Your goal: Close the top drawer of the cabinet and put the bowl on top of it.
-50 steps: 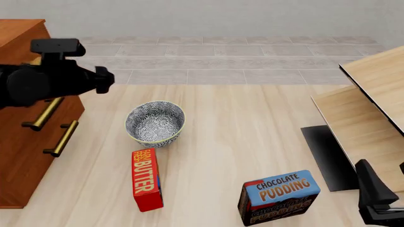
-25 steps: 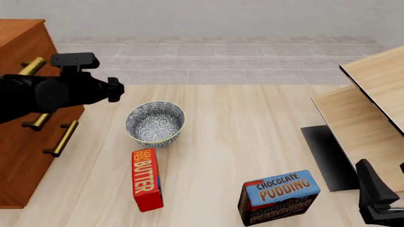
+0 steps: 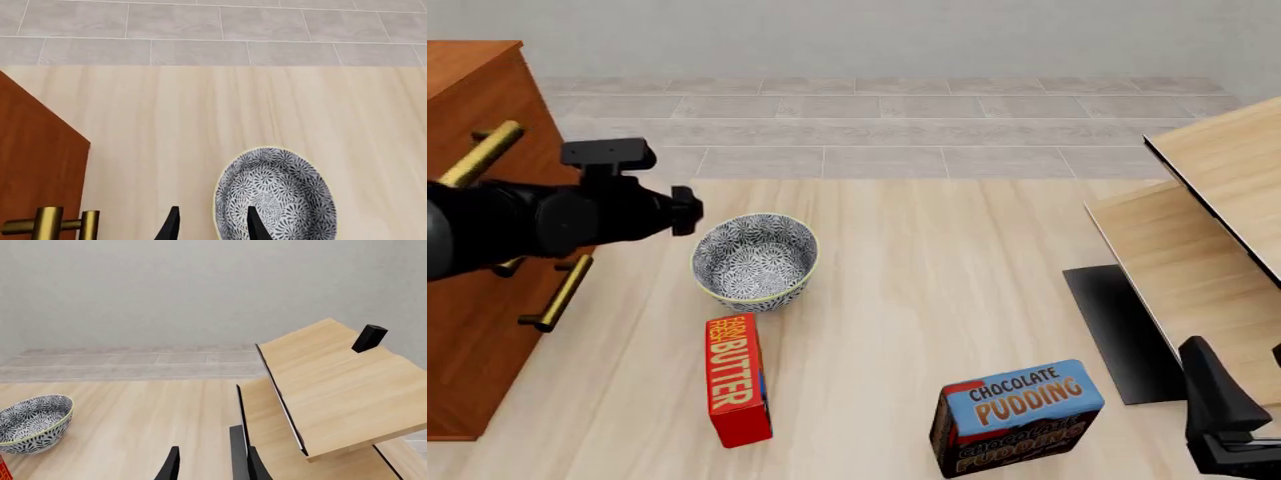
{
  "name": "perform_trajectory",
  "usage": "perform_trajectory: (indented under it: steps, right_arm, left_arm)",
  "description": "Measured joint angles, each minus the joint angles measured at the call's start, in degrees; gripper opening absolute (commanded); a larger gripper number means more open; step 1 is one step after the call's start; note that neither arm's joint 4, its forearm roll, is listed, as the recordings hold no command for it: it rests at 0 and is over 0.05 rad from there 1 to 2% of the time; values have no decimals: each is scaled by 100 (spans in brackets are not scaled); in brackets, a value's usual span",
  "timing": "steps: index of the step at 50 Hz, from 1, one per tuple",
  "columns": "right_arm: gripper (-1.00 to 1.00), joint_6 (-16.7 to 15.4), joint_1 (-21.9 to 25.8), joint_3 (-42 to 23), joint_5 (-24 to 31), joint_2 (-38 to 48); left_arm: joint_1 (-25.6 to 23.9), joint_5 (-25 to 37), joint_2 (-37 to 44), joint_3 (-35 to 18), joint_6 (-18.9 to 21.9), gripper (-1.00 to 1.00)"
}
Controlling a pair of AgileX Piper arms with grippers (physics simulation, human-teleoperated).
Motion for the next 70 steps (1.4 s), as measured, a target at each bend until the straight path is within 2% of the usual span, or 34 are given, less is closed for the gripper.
perform_trajectory:
  steps: [70]
  right_arm:
    - [100, 8, -48, -2, -20, -6]
  left_arm:
    - [-160, -870, 1056, 358, -267, 100]
